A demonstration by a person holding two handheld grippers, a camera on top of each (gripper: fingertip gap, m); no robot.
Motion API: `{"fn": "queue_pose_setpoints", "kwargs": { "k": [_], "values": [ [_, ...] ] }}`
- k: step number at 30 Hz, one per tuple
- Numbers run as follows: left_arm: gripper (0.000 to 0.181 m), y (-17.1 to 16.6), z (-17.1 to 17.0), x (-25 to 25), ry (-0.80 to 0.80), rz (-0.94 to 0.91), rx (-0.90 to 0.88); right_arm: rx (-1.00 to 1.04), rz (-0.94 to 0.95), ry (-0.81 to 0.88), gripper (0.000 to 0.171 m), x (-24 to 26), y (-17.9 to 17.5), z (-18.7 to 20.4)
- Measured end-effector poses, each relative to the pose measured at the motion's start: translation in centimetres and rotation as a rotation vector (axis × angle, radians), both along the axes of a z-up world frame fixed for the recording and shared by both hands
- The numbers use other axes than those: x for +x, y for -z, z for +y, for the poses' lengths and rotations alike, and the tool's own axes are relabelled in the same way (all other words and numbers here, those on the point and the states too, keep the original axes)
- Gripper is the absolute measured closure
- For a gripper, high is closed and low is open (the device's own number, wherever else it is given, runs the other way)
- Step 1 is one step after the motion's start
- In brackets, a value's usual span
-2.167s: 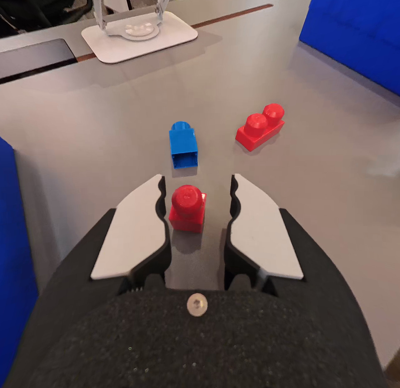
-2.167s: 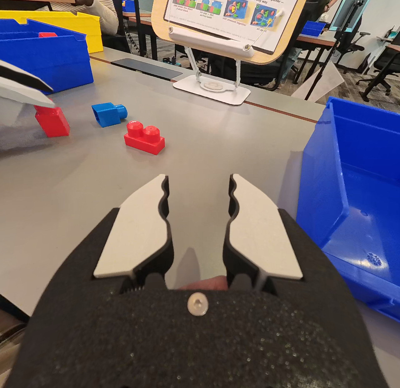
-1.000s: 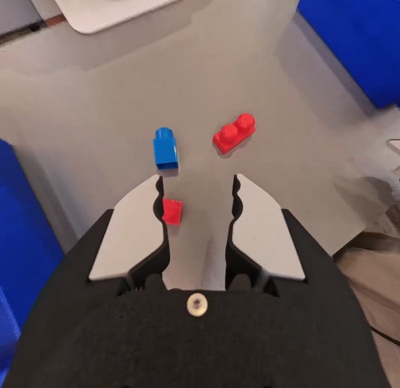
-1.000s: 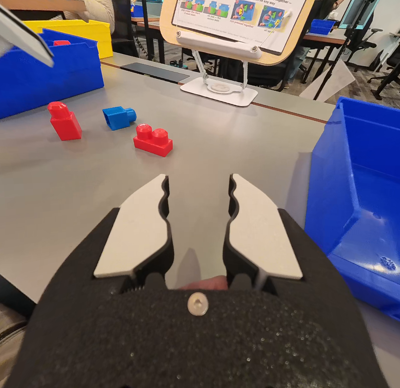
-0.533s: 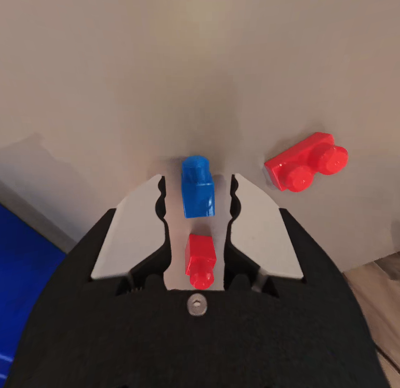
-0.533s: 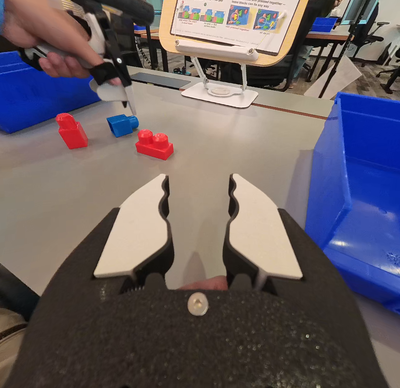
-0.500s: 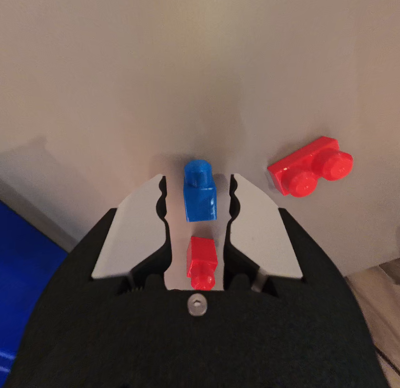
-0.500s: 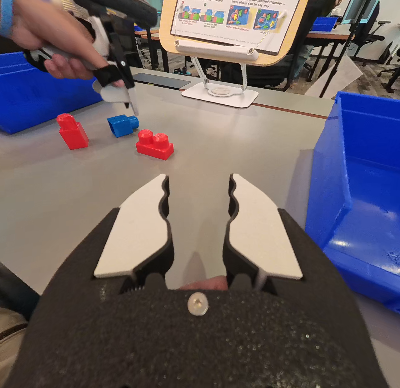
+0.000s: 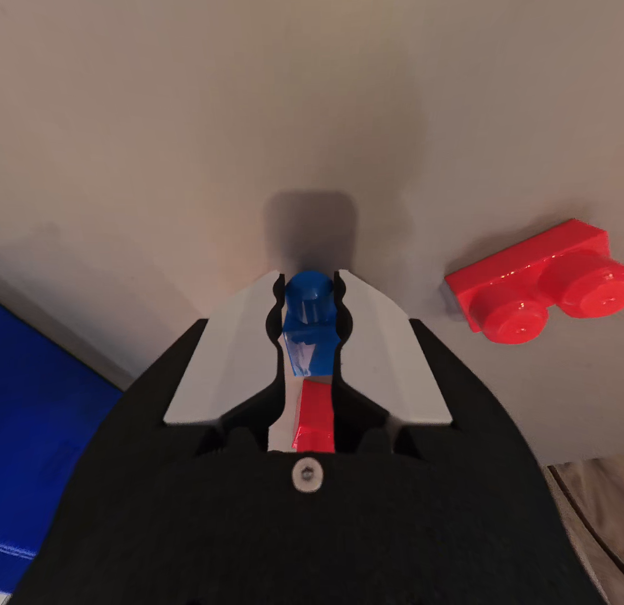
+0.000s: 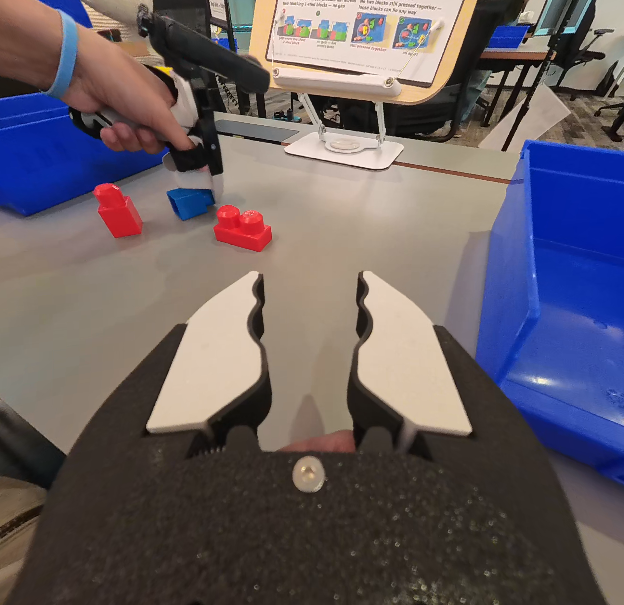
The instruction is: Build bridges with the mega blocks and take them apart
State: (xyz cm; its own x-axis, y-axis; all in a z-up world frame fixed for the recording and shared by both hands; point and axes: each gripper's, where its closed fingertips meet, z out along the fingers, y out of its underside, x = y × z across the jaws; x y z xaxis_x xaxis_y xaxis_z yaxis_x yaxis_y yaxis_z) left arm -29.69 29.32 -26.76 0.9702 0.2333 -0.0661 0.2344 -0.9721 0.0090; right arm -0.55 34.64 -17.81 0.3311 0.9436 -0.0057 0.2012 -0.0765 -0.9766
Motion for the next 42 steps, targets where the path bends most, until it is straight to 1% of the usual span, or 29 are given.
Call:
{"fn": "queue_pose_setpoints", "kwargs": {
  "k": [6,9,11,14,17,21,24,26,29,31,32,34,35,36,37,38,39,40,42],
  "values": [
    [0.157,0.3,-0.8,-0.3,0.016,0.003,-0.015,0.005,-0.003,-0.003,0.119,-0.1,0.0,-0.2],
    [0.158,0.0,-0.2,-0.2,0.032,-0.004,0.030,0.007,-0.002,-0.001,0.119,0.0,-0.1,-0.2],
    [0.181,-0.5,0.7,0.0,0.068,-0.015,0.106,0.010,-0.002,0.000,0.119,0.0,-0.1,-0.2],
    [0.181,-1.3,1.2,0.0,0.096,-0.012,0.201,0.011,-0.002,0.001,0.119,0.0,-0.2,-0.1],
    [0.181,-1.5,0.3,0.3,0.066,-0.064,0.216,0.013,-0.005,0.000,0.119,0.0,-0.1,-0.2],
    [0.181,-3.4,-0.3,0.7,0.067,-0.101,0.288,0.016,-0.007,-0.002,0.119,-0.1,-0.1,-0.3],
    [0.181,-6.1,-1.3,2.6,0.106,-0.154,0.396,0.017,-0.007,0.001,0.119,0.0,-0.1,-0.2],
    [0.169,-8.1,-2.7,4.5,0.153,-0.184,0.487,0.015,-0.006,0.002,0.119,0.1,-0.1,-0.1],
    [0.151,-10.3,-6.1,7.1,0.212,-0.176,0.648,0.013,-0.009,0.001,0.119,0.0,0.0,-0.1],
    [0.133,-11.2,-8.6,8.6,0.263,-0.110,0.787,0.019,-0.015,0.001,0.119,-0.1,0.2,-0.1],
    [0.127,-11.4,-9.7,9.3,0.290,-0.065,0.863,0.022,-0.017,0.000,0.119,-0.1,0.2,-0.2],
    [0.122,-11.7,-11.7,10.7,0.328,0.052,1.026,0.025,-0.021,-0.002,0.119,-0.2,0.3,-0.3],
    [0.120,-11.7,-12.6,11.1,0.320,0.135,1.103,0.029,-0.022,0.001,0.119,-0.3,0.4,-0.2],
    [0.117,-11.7,-13.4,11.1,0.274,0.228,1.169,0.034,-0.024,0.004,0.119,-0.3,0.4,-0.2],
    [0.110,-11.5,-14.1,11.5,0.225,0.282,1.224,0.037,-0.026,0.005,0.119,-0.4,0.4,-0.3],
    [0.106,-11.1,-14.8,12.0,0.183,0.316,1.257,0.040,-0.027,0.004,0.119,-0.5,0.5,-0.4],
    [0.100,-10.8,-15.8,11.5,0.091,0.392,1.266,0.041,-0.032,0.002,0.119,-0.6,0.6,-0.5],
    [0.094,-10.5,-16.6,11.6,0.025,0.436,1.279,0.042,-0.036,0.002,0.119,-0.7,0.7,-0.6],
    [0.090,-9.4,-17.3,13.0,-0.021,0.404,1.289,0.049,-0.038,0.003,0.119,-0.9,0.7,-0.8]
  ]
}}
